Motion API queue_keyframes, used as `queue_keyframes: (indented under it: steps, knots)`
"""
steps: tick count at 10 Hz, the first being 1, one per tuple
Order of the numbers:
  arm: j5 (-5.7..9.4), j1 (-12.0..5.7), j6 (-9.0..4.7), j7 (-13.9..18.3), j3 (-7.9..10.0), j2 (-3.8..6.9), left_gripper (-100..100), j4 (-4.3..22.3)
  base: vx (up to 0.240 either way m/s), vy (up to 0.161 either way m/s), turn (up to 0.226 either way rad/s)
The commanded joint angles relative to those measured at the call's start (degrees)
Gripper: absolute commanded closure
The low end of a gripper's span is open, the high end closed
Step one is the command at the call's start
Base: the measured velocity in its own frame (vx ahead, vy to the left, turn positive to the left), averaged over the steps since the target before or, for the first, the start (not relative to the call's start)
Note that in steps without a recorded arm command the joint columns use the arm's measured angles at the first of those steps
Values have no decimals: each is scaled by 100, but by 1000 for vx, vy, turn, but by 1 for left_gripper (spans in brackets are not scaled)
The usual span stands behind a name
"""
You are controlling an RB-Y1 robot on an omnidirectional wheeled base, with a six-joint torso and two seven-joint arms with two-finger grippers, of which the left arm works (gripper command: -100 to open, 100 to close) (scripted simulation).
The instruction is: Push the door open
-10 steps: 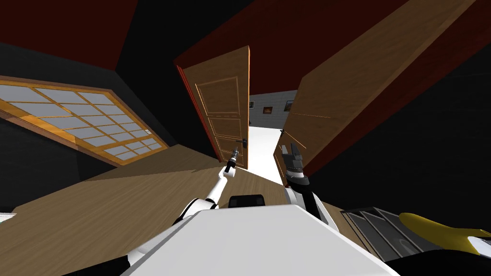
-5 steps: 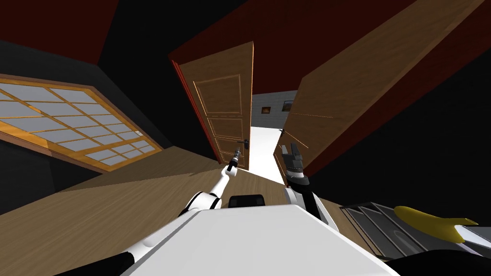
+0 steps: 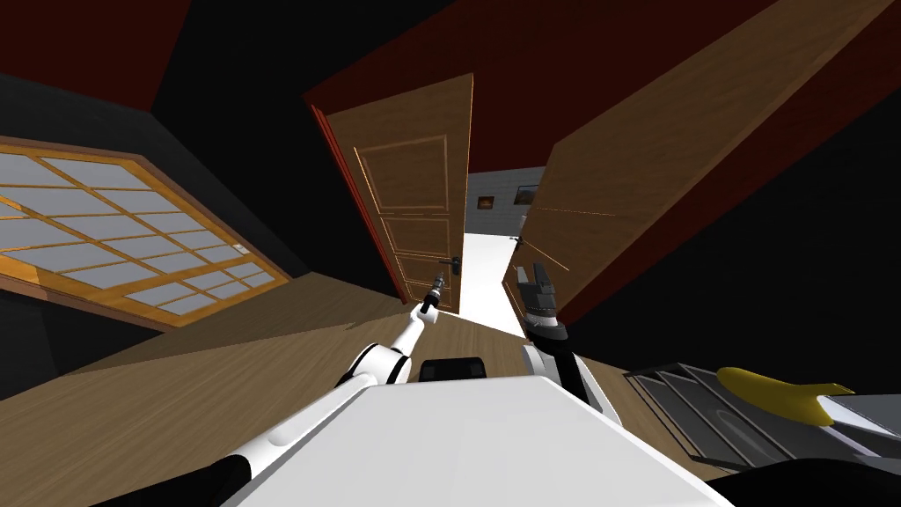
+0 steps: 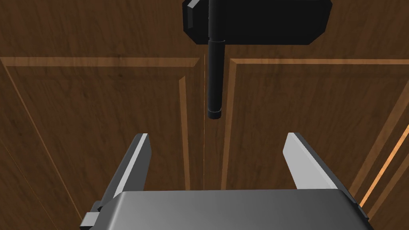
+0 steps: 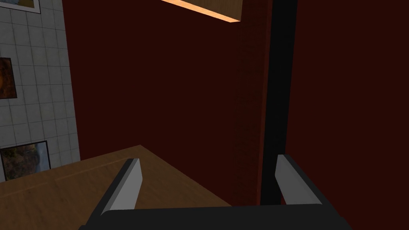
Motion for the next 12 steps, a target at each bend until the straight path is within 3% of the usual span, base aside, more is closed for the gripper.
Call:
queue_keyframes:
  steps: [1, 2, 3, 7, 9, 12]
  knots:
    - [-8, -102, -7, 12, -4, -37, -100, 178, 34, 107, -44]
    - [0, -96, -29, 3, 9, -26, -100, 172, 15, 45, -11]
    - [8, -108, -43, 1, 27, 163, -100, 199, 100, -25, -30]
    - [25, -112, -50, -2, 59, 346, -100, 210, 175, -62, -19]
    - [36, -114, -54, -5, 80, 356, -100, 217, 201, -61, -25]
    - [51, -117, -60, -8, 109, 236, -100, 227, 176, -62, -22]
